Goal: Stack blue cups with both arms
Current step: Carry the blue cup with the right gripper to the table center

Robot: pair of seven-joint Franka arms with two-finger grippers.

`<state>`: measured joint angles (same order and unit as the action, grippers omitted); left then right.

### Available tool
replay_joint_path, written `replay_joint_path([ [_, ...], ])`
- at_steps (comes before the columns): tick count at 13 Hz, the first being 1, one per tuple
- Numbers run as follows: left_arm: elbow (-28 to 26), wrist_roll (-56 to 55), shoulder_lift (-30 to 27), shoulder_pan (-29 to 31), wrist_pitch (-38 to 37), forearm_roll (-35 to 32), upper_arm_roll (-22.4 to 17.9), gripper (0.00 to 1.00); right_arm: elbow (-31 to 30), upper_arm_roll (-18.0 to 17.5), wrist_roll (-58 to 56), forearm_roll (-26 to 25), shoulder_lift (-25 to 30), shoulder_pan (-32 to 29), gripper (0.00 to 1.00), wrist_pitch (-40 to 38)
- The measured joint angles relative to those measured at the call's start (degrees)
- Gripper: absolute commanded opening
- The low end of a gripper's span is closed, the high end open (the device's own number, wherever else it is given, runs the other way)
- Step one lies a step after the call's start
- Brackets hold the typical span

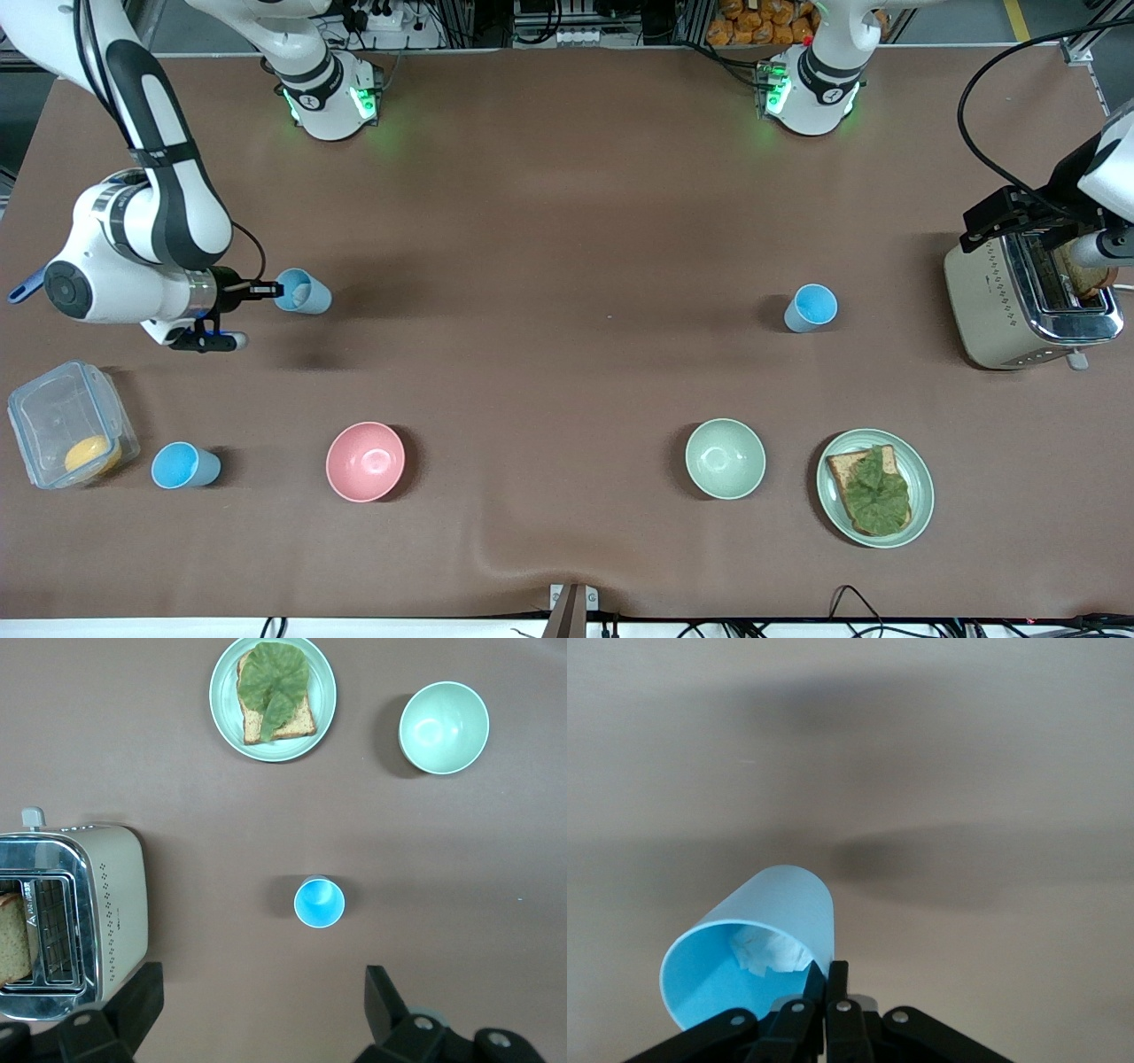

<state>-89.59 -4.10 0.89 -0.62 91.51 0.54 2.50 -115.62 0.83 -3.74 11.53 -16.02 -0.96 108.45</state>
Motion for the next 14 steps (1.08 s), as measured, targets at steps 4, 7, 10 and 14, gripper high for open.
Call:
replay_joint_path([
  [4,0.09,0.00,0.01,0.05,0.00,0.00,-0.05,1.00,6.84,-0.52,18.32,6.20,-0.53,14.35,0.00,-1.32],
  [7,0.13,0.00,0.02,0.16,0.00,0.00,-0.12,1.00,13.44,-0.66,32.42,7.40,-4.40,24.68,0.00,0.23],
  [10,0.16,0.00,0.03,0.13,0.00,0.00,-0.09,1.00,20.71,-0.68,44.16,7.54,-11.20,33.41,0.00,5.51],
  [14,0.16,0.00,0.03,0.27,0.00,0.00,-0.16,1.00,28.50,-0.62,53.37,7.53,-20.10,42.27,0.00,11.42],
])
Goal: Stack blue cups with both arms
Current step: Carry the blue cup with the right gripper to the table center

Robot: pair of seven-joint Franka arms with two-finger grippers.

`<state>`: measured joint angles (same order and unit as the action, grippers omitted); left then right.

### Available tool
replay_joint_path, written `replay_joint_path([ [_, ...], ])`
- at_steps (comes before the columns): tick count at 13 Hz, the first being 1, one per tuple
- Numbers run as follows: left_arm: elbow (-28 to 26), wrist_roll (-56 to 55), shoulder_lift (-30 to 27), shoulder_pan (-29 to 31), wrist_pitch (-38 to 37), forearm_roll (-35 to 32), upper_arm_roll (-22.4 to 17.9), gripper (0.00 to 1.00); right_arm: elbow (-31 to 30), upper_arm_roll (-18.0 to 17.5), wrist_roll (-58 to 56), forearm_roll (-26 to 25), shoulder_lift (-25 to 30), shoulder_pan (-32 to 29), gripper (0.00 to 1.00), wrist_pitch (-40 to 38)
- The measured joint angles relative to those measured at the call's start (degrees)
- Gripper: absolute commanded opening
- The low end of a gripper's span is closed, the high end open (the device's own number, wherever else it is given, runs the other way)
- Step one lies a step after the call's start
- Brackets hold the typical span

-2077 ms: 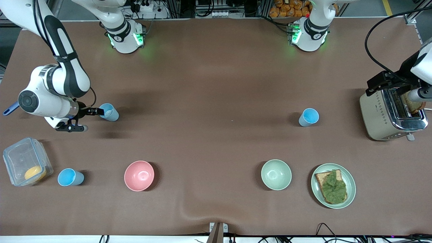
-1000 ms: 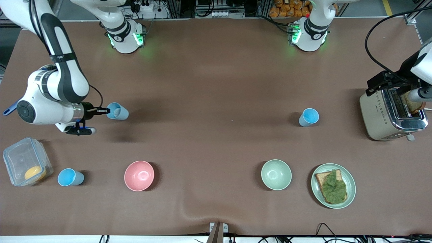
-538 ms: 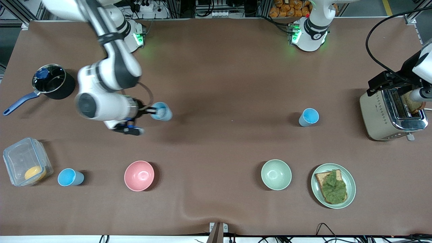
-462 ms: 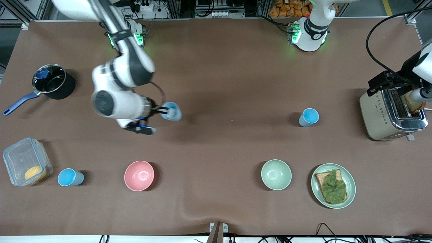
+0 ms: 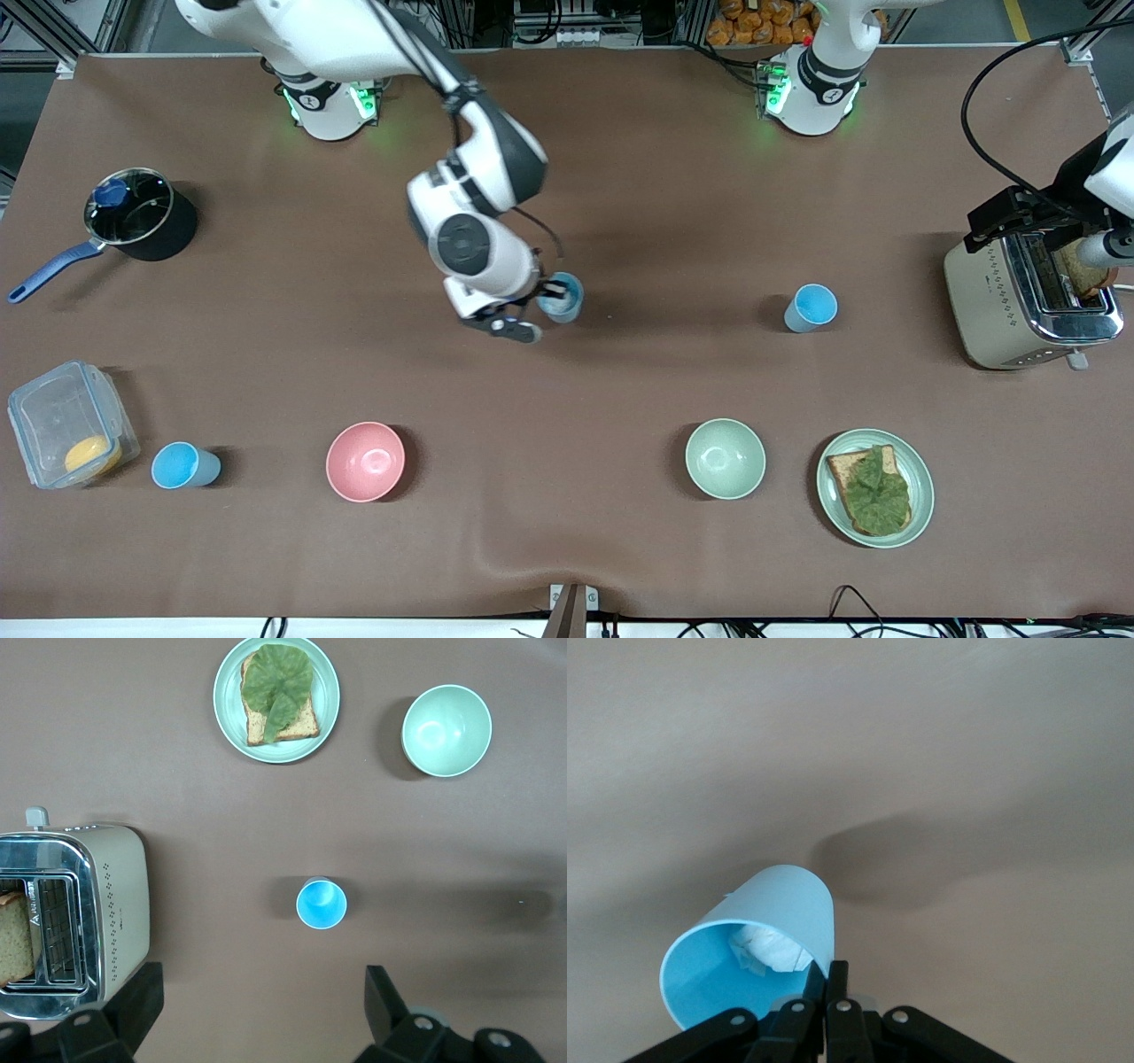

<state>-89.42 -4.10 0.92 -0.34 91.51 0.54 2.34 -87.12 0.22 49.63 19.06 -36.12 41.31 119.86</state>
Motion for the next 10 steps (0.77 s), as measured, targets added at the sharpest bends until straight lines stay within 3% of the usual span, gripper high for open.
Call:
replay_joint_path([
  [5,0.00,0.00,0.00,0.03,0.00,0.00,0.00,1.00,2.50,0.10,2.79,-0.01,-3.60,4.45,0.00,5.46],
  [6,0.00,0.00,0.00,0.03,0.00,0.00,0.00,1.00,2.51,0.12,2.79,-0.01,-3.81,4.58,0.37,6.04],
  [7,0.00,0.00,0.00,0.03,0.00,0.00,0.00,1.00,2.51,0.13,2.79,-0.01,-3.97,4.63,0.99,6.18],
  [10,0.00,0.00,0.00,0.04,0.00,0.00,0.00,1.00,2.97,0.26,2.77,-0.06,-4.12,4.68,1.00,6.27],
])
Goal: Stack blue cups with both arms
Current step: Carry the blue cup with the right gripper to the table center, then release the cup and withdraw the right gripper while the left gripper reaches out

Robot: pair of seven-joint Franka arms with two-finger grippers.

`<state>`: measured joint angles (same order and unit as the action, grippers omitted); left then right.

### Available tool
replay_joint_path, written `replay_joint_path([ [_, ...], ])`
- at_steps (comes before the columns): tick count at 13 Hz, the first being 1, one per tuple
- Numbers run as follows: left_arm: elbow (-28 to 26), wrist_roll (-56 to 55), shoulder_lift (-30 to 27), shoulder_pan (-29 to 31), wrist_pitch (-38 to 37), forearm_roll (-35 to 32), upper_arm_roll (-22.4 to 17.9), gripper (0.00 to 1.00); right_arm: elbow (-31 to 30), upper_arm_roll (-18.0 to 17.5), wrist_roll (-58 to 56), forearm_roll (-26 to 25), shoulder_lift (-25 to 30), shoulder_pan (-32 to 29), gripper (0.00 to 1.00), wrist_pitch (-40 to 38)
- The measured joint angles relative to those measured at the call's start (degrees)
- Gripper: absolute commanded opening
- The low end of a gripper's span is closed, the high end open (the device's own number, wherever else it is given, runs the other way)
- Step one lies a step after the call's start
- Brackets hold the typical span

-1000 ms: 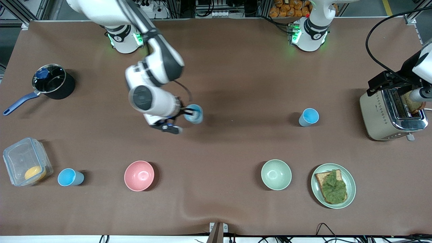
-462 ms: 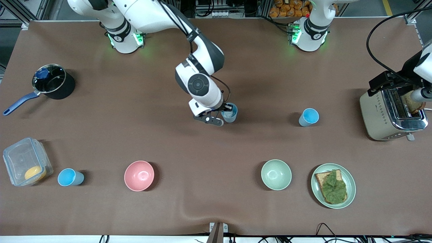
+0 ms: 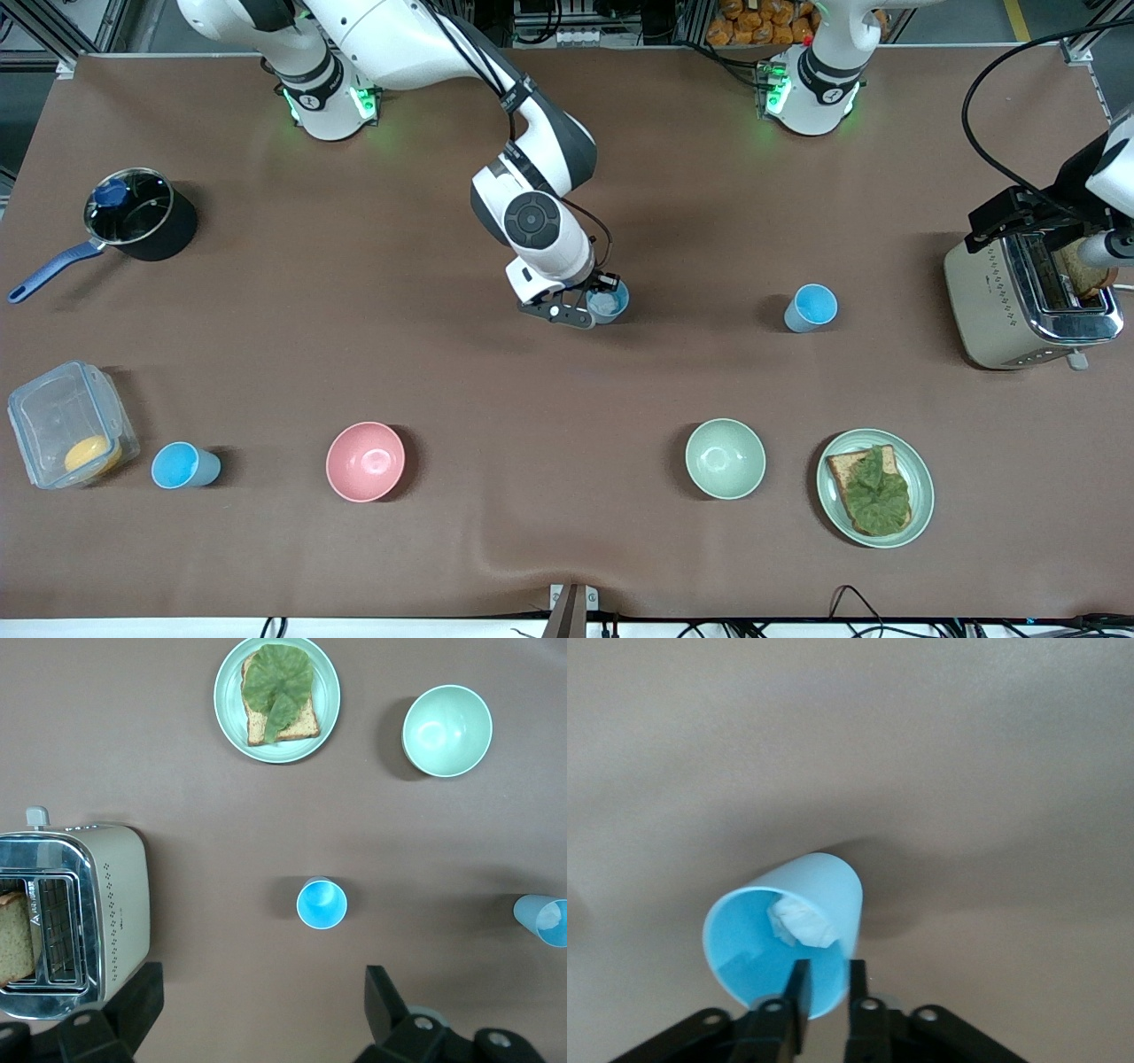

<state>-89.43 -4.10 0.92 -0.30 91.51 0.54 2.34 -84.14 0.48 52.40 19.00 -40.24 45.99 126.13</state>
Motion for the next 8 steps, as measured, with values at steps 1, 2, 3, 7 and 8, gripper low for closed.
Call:
replay_joint_path([
  [1,0.00,0.00,0.00,0.00,0.00,0.00,0.00,1.00,0.78,0.36,0.00,0.00,0.06,-0.05,1.00,-0.16],
  [2,0.00,0.00,0.00,0.01,0.00,0.00,0.00,1.00,1.64,0.95,0.01,0.00,0.31,-0.38,1.00,-1.38],
  [3,0.01,0.00,0.00,0.03,0.00,0.00,-0.01,1.00,2.81,1.47,0.01,0.00,0.78,-1.44,1.00,-4.27],
  [7,0.01,0.00,0.01,-0.05,0.00,0.00,0.04,1.00,7.13,2.00,-4.26,0.00,5.33,-11.64,1.00,-19.35],
  [8,0.01,0.00,0.01,-0.14,0.00,0.00,0.07,1.00,7.13,2.05,-5.36,-0.03,6.59,-14.04,1.00,-21.92],
])
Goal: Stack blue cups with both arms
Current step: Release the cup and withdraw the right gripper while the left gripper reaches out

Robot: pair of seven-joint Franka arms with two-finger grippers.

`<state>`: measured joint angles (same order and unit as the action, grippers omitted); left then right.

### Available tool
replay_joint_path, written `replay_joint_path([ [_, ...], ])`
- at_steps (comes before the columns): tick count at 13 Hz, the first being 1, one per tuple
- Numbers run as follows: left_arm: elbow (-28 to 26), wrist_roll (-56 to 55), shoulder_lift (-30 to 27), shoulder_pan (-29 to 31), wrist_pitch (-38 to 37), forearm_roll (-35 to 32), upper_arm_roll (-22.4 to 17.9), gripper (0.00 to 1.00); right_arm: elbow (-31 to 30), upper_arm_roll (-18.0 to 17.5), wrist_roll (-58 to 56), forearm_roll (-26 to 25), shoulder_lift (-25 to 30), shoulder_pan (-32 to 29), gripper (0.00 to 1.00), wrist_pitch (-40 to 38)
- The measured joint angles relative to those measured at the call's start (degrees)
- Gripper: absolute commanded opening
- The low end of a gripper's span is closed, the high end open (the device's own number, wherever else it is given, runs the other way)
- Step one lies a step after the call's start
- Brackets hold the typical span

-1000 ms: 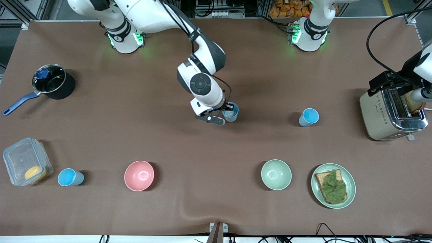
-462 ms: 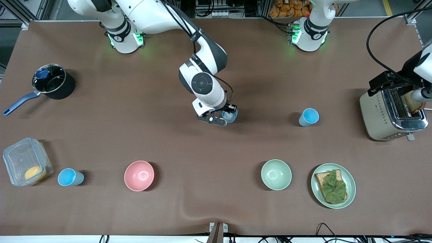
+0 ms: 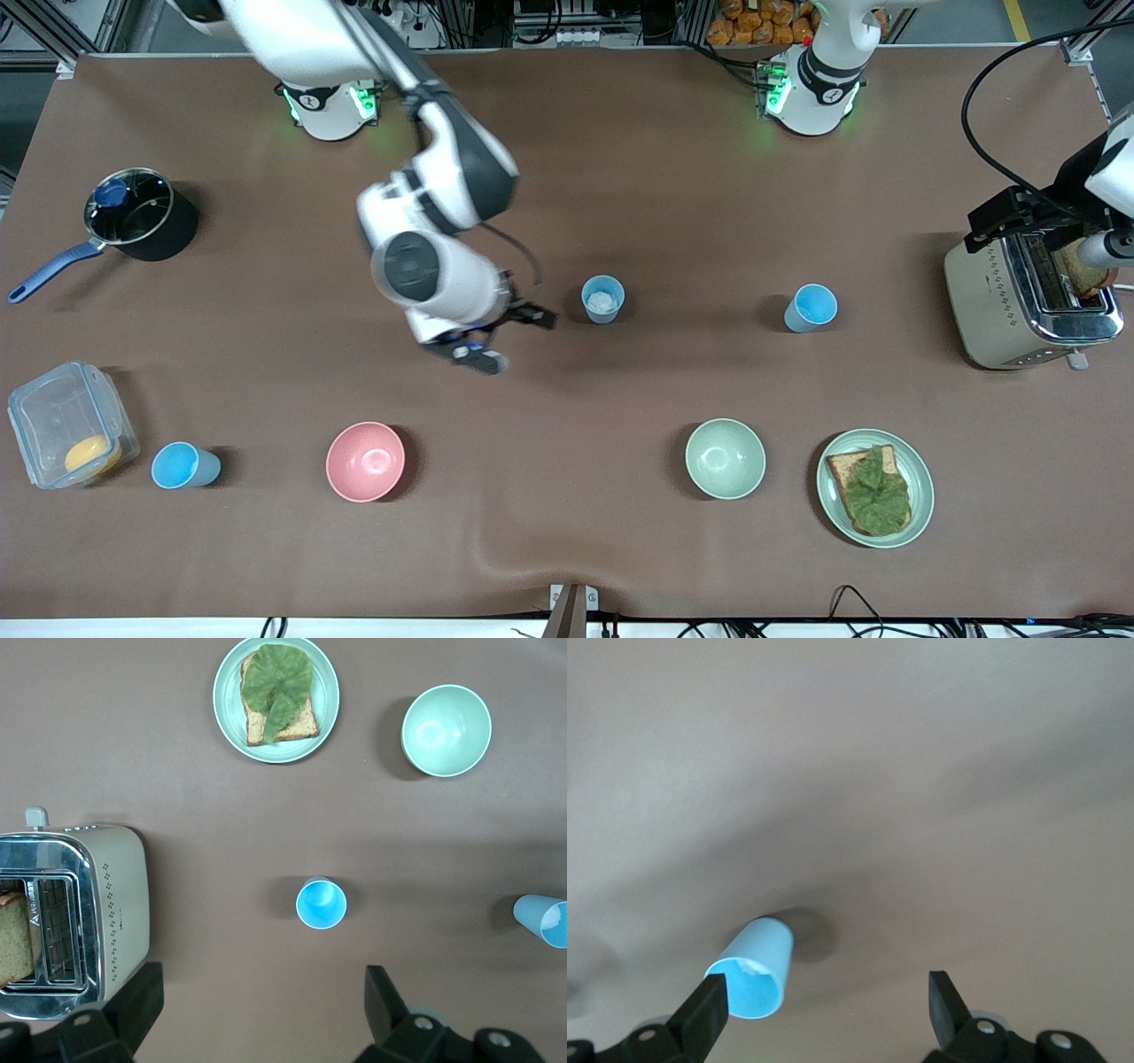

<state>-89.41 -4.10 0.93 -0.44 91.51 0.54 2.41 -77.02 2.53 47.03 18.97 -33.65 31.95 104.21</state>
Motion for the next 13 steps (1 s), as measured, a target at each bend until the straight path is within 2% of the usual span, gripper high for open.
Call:
replay_joint_path([
  [4,0.01,0.00,0.01,-0.20,0.84,0.00,0.14,1.00,-0.06,0.39,-11.17,-2.73,2.00,-8.96,1.00,-8.71],
  [8,-0.02,0.01,1.18,-0.49,1.90,0.00,0.25,1.00,-1.13,0.53,-24.26,-5.93,4.36,-17.32,1.00,-10.73],
  [11,-0.17,0.05,3.35,-0.96,3.85,0.00,0.37,1.00,-7.84,0.68,-34.53,-13.65,11.79,-21.16,1.00,-8.88],
  [13,-2.55,0.04,3.94,-1.77,7.01,0.00,0.63,1.00,-14.11,1.14,-38.24,-16.96,18.38,-22.60,1.00,-5.79],
])
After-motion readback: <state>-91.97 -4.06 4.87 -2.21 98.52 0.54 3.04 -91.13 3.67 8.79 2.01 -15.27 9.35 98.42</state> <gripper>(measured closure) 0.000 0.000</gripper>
